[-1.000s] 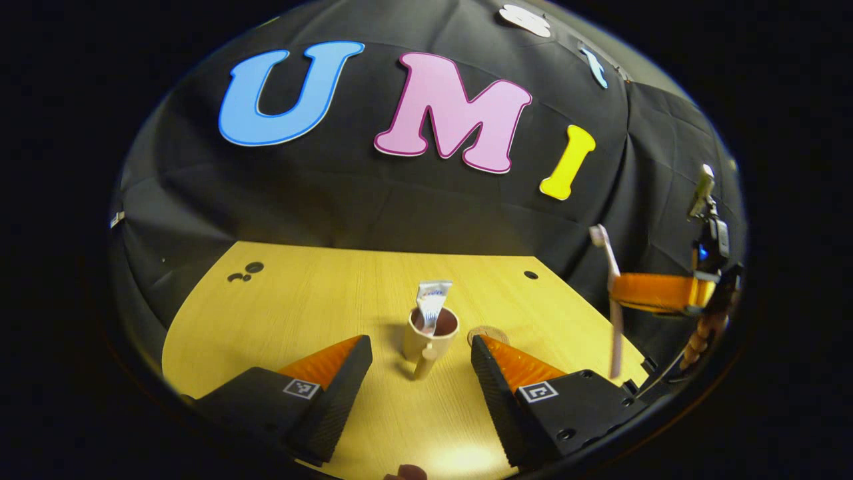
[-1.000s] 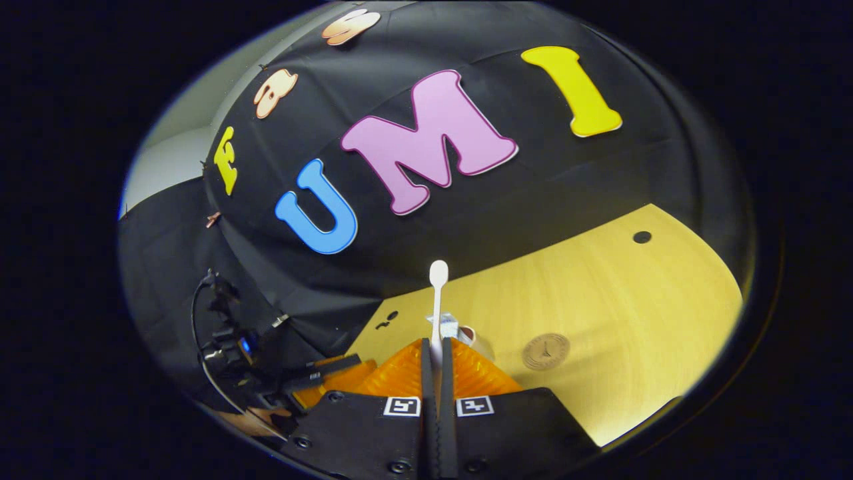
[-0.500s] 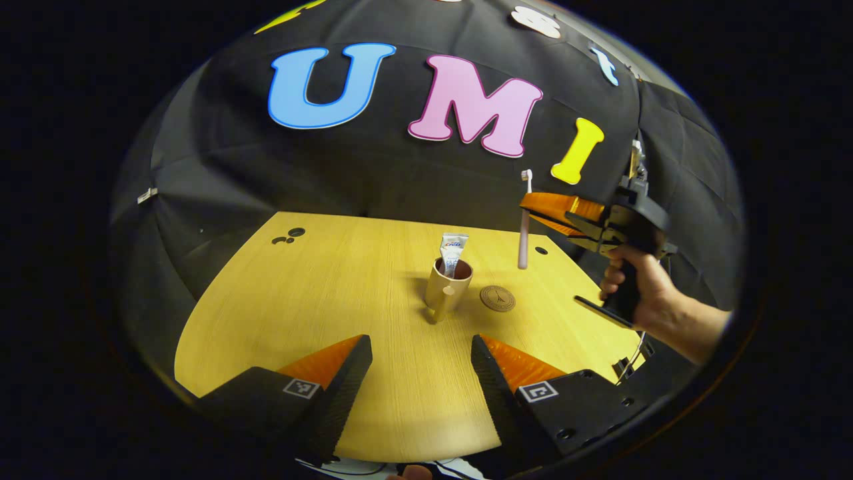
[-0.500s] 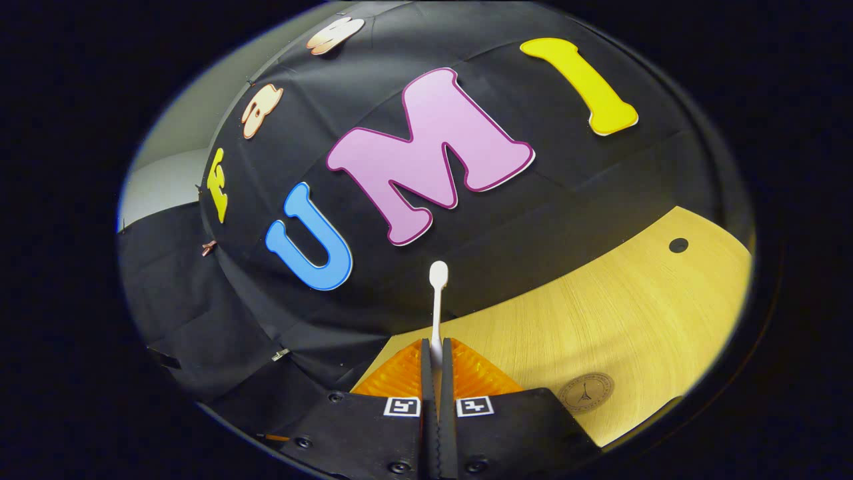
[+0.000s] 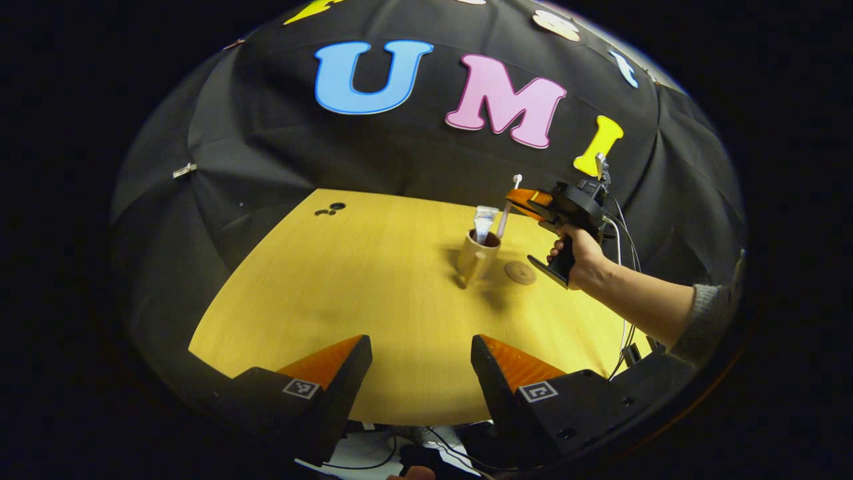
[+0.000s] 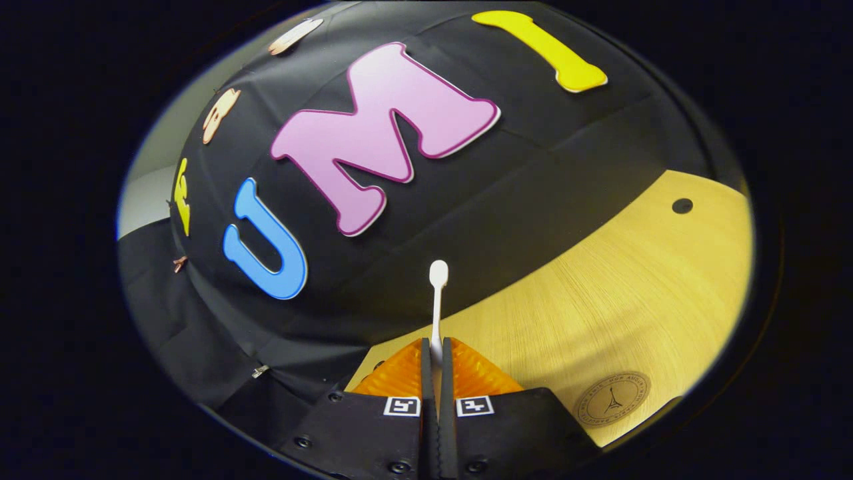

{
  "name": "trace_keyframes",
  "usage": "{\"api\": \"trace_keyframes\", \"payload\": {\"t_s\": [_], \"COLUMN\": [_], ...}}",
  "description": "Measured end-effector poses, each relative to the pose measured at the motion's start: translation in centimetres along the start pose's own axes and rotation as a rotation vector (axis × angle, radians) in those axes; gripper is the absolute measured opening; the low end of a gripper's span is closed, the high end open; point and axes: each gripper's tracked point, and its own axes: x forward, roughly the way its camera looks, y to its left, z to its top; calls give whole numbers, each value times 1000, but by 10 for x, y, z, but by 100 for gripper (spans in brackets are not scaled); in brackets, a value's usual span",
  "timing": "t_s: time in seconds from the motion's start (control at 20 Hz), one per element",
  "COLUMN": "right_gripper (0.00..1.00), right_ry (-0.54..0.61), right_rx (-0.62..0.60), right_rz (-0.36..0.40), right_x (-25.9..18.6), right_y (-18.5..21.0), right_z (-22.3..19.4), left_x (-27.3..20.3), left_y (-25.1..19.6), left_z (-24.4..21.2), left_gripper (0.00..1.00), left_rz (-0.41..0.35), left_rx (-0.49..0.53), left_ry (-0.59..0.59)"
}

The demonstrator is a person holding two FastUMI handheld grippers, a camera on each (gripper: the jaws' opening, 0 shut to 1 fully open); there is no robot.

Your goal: Put the toothbrush and toothpaste on the desktop into the cup, then pick up the cup and place it on the coaster on the desktop.

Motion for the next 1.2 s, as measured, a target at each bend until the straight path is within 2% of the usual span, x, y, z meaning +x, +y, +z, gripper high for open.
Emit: {"api": "trace_keyframes", "payload": {"t_s": [0.25,0.65,0.95,1.2], "right_gripper": [5,7,8,8], "right_ry": [-26,-37,-21,-6], "right_rx": [10,8,-20,-148], "right_rz": [-58,-108,-53,10], "right_x": [6,-3,-27,-49], "right_y": [-17,-29,-21,-7], "right_z": [-22,-28,-26,-39], "left_x": [0,6,16,20], "left_y": [14,16,13,12], "left_z": [-12,-8,2,1], "left_gripper": [92,92,93,92], "left_rz": [16,6,-3,-6], "left_rx": [-83,-69,-56,-40], "left_ry": [27,30,29,37]}}
